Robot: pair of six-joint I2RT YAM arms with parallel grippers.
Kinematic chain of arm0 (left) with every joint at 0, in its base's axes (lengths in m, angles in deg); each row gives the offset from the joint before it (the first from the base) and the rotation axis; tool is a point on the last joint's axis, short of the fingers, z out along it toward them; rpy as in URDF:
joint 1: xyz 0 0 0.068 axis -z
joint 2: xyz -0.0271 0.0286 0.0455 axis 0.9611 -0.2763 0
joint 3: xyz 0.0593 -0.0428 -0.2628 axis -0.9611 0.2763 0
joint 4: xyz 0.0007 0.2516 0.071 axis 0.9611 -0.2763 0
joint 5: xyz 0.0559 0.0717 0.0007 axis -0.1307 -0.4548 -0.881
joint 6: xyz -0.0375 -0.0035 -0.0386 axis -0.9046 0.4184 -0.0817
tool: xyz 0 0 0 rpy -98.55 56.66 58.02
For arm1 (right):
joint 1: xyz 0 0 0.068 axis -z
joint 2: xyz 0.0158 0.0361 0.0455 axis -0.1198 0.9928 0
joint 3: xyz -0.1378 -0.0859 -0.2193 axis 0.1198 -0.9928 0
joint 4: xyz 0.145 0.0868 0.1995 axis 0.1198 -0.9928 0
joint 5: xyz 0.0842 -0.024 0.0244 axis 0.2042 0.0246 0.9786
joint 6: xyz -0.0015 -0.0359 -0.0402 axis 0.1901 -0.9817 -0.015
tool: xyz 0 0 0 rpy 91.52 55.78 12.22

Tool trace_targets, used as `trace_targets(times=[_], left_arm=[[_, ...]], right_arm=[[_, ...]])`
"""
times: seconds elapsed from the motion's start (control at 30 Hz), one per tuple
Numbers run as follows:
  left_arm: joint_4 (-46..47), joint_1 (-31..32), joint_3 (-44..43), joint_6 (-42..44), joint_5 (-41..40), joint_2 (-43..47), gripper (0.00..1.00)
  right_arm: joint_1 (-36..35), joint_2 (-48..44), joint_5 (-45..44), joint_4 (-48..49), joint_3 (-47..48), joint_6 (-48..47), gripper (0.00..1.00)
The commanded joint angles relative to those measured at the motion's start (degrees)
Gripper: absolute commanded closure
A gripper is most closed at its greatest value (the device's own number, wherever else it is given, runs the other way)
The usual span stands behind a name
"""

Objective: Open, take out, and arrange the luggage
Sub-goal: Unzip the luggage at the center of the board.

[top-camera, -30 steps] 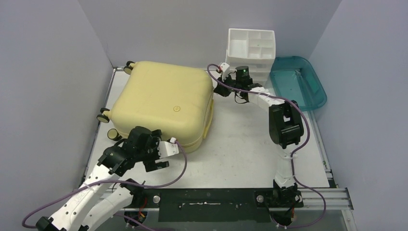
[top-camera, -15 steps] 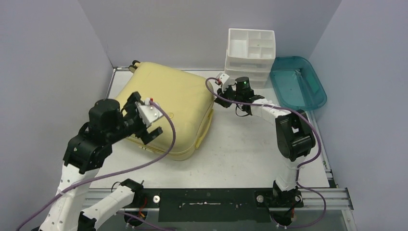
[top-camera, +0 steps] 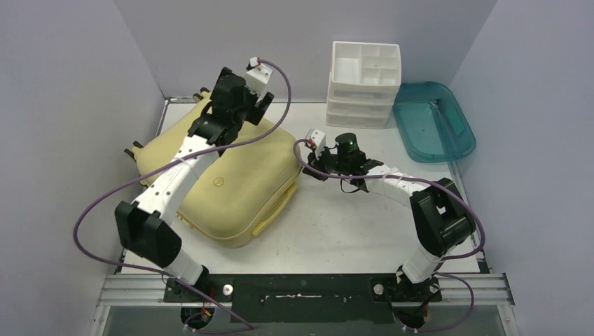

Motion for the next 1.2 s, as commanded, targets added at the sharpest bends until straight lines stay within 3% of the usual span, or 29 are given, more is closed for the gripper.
trace_targets(times=[0.0,0.37,0.53,0.63,0.83,1.0,1.17], left_arm=[[12.16,1.95,-5.44,-0.58,-10.86,-7.92,0.03],[11.14,4.93,0.43,3.61,-5.32,-15.0,0.07],[10.08,5.04,2.73,2.56,-3.2,-15.09,0.31],[9.08,5.07,4.21,1.99,-1.84,-14.97,0.37],[9.72,4.99,9.31,0.77,0.1,-13.68,0.41],[10.1,4.77,12.42,0.17,1.71,-12.9,0.42],[9.55,4.44,12.99,0.06,3.73,-12.78,0.42]], right_arm=[[-1.83,-2.22,5.33,2.93,-2.4,2.69,1.0],[0.86,1.87,-0.85,-0.77,3.4,1.53,1.0],[2.87,1.19,-4.71,0.25,4.77,-0.62,1.0],[3.75,1.81,-5.01,1.51,5.85,-1.41,1.0],[4.24,5.52,-4.97,2.66,9.47,-0.65,1.0],[7.15,8.05,-0.3,7.79,10.36,6.84,1.0],[7.52,10.82,3.78,7.44,13.38,7.91,1.0]])
